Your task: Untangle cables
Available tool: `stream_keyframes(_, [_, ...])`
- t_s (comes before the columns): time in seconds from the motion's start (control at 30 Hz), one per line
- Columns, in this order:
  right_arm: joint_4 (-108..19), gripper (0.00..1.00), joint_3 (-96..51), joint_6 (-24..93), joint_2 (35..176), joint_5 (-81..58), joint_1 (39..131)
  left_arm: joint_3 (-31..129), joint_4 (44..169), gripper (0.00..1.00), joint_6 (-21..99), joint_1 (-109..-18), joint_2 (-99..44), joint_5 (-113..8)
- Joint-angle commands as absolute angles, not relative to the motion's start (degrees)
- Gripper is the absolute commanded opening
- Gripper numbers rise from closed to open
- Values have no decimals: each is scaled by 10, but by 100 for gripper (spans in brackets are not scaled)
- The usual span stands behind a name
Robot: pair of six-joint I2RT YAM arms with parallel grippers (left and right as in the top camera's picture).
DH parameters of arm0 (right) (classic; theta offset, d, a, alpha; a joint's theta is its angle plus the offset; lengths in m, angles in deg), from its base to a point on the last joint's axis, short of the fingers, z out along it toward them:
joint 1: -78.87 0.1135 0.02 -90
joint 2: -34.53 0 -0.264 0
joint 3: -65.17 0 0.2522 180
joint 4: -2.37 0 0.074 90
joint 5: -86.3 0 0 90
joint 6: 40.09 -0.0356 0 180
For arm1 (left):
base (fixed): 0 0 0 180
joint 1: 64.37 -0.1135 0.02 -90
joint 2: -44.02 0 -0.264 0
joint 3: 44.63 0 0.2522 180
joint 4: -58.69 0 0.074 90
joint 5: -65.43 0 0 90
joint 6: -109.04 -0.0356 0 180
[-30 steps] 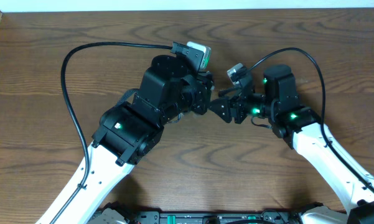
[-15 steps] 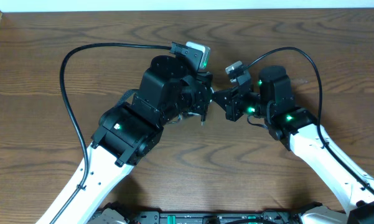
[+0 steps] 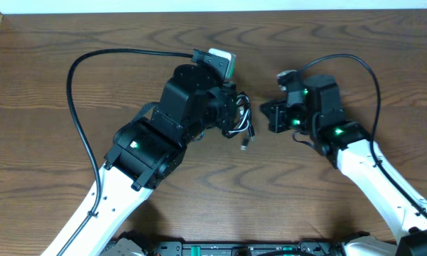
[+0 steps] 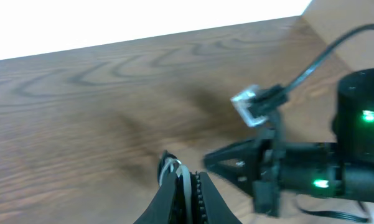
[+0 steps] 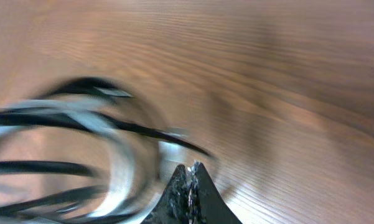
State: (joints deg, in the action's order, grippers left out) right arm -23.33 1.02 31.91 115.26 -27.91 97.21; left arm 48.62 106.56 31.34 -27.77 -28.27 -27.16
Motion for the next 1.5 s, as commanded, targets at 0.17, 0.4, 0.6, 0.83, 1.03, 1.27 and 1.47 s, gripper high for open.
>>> stream_keyframes(0.17, [-286,1,12,378,1152,-278,892,491,1069,8,300,-277,-235,-200])
stream_keyframes(0.4, [-232,32,12,462,1152,-548,916,491,1071,8,301,-276,-232,-203])
stream_keyframes(0.6, [-182,44,12,515,1152,-682,957,491,1073,8,300,-276,-234,-205])
stream_keyframes(0.83, [-148,43,12,515,1152,-727,964,491,1073,8,301,-276,-237,-214])
stream_keyframes(1.03, [-133,46,12,525,1152,-703,971,491,1071,8,301,-276,-238,-238])
stream_keyframes(1.27, [-116,52,12,525,1152,-659,985,491,1071,8,304,-276,-238,-260])
stream_keyframes(1.47, [-105,51,12,525,1153,-614,1002,491,1070,8,305,-276,-238,-282])
